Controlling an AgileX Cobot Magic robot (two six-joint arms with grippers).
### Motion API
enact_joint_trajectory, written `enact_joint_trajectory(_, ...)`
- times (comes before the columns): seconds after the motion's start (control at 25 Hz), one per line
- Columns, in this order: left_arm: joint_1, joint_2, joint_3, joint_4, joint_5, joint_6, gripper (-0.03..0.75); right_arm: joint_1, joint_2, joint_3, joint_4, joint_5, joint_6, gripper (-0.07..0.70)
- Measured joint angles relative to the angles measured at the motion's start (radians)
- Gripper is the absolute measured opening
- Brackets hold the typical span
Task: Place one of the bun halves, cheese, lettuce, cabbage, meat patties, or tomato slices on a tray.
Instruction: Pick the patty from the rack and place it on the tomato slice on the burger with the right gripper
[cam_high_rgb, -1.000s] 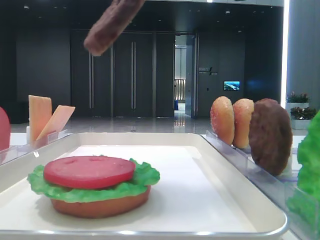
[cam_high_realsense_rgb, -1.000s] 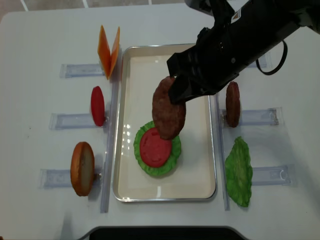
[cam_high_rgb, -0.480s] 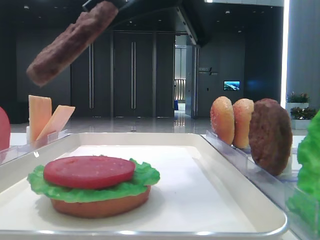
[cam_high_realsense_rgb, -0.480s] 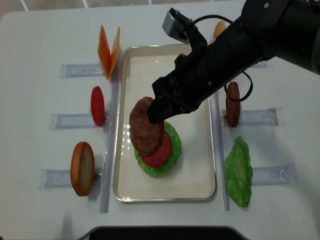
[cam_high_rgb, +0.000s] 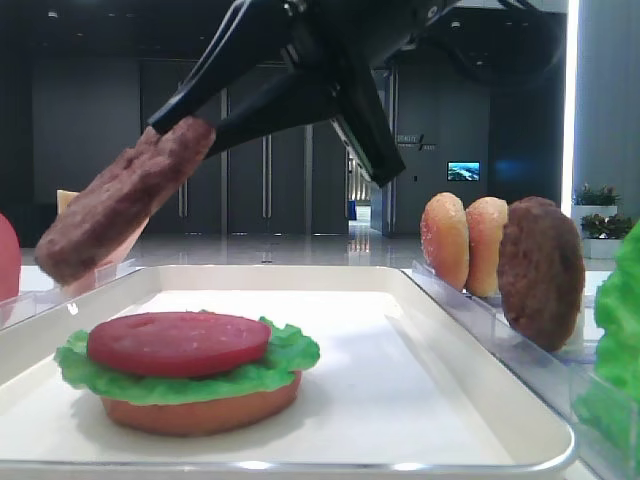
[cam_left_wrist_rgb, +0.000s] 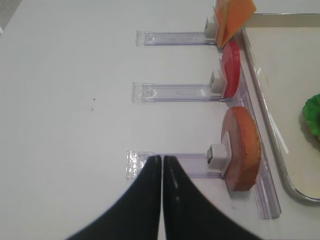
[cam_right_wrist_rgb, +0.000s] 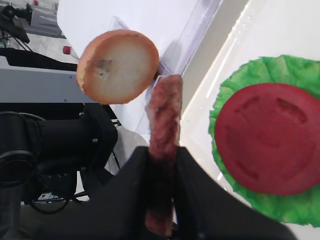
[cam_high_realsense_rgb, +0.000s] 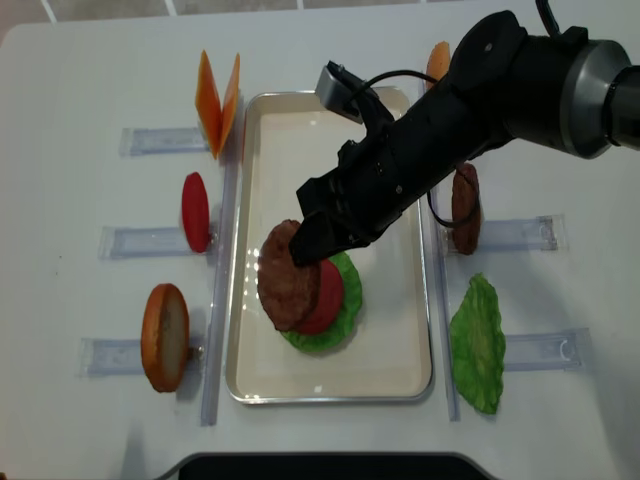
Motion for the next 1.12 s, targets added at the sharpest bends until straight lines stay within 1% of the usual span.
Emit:
enact_joint_trajectory(0.44, 0.0, 0.0, 0.0, 0.0, 0.0, 0.0, -0.001, -0.02, 0.042, 0.001, -0.002, -0.005, -0.017, 0.106)
enact_joint_trajectory(0.72, 0.0, 0.0, 0.0, 0.0, 0.0, 0.0, -0.001, -0.021, 0.046, 0.001, -0.003, -0.02, -0.018, 0.106)
enact_joint_trajectory(1.12, 0.0, 0.0, 0.0, 0.0, 0.0, 0.0, -0.001, -0.03, 0.047, 0.008, -0.007, -0.017, -0.019, 0.106)
